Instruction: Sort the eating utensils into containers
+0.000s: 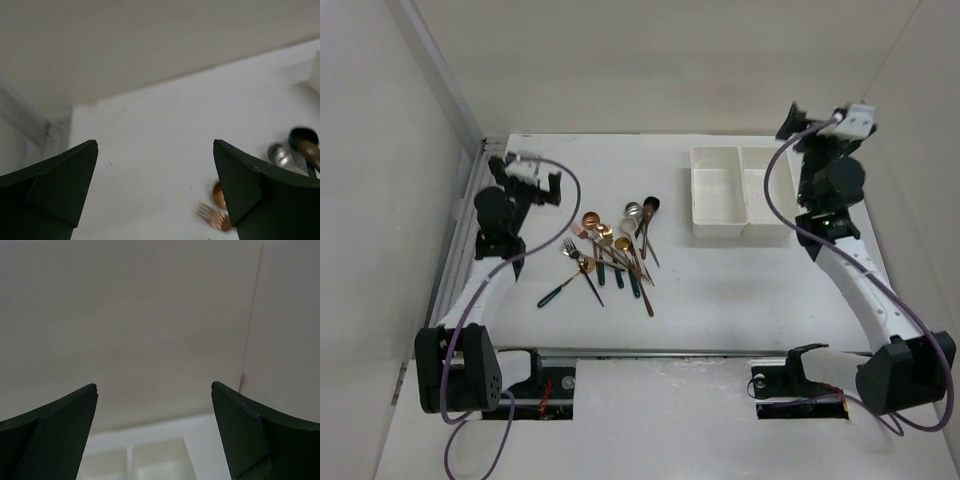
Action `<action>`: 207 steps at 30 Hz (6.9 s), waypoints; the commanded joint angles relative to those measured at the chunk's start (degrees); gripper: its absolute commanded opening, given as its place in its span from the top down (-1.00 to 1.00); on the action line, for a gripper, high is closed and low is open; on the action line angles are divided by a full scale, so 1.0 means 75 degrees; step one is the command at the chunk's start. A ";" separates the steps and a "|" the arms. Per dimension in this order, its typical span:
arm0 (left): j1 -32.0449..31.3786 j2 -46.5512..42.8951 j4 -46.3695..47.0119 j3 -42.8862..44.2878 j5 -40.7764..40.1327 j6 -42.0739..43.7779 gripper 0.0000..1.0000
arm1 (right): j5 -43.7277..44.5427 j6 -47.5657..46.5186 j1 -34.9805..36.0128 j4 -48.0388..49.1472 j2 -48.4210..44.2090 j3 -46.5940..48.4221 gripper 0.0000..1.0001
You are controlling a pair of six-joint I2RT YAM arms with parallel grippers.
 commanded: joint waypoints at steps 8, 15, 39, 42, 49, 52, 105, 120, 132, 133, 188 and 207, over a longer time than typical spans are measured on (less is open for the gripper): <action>-0.0085 0.0632 -0.6900 0.5700 0.0565 0.2229 -1.00 | 0.0961 -0.3545 0.0165 -0.0994 0.2071 0.5145 -1.00; -0.0822 0.1626 -1.0346 0.5388 0.0265 0.3212 -0.65 | -0.0208 -0.2062 0.1042 -0.3581 0.1270 0.4669 -1.00; -0.1621 0.3795 -1.1510 0.2996 -0.2009 0.3414 -0.12 | -0.3208 0.1131 0.2028 -0.6151 0.0258 0.3320 -1.00; -0.1550 0.4147 -1.1439 0.2996 -0.1941 0.3343 0.40 | -0.3032 0.1131 0.2028 -0.6080 0.0258 0.3320 -1.00; -0.1386 0.4336 -1.1439 0.3347 -0.1856 0.2992 1.00 | -0.2844 0.1131 0.2028 -0.6010 0.0258 0.3320 -1.00; -0.1304 0.4242 -1.1439 0.4248 -0.2804 0.2453 1.00 | -0.2844 0.1060 0.2028 -0.5940 0.0258 0.3389 -1.00; -0.1902 0.2730 -0.7220 0.8141 0.4940 -0.4066 1.00 | -0.5704 0.3557 0.3692 -0.3057 0.3563 0.4492 -0.36; -0.1902 0.2730 -0.7761 0.8259 0.4740 -0.3675 1.00 | -0.5011 0.3006 0.3692 -0.3678 0.3643 0.4643 -0.03; -0.1972 0.2729 -0.7395 0.7731 0.4705 -0.4099 0.57 | -0.5108 0.3006 0.3692 -0.3678 0.3914 0.4995 1.00; -0.1972 0.2730 -0.7536 0.7731 0.4577 -0.3983 0.10 | -0.4978 0.3006 0.3692 -0.3678 0.3810 0.4810 1.00; -0.1632 0.4990 -1.0678 0.4848 -0.0909 -0.0665 0.45 | -0.0618 0.1892 -0.0691 -1.0311 0.4184 0.5288 -0.15; -0.1246 0.4571 -1.1052 0.6580 -0.0348 -0.0888 1.00 | -0.0534 0.1729 0.0069 -1.0581 0.3096 0.5628 -0.15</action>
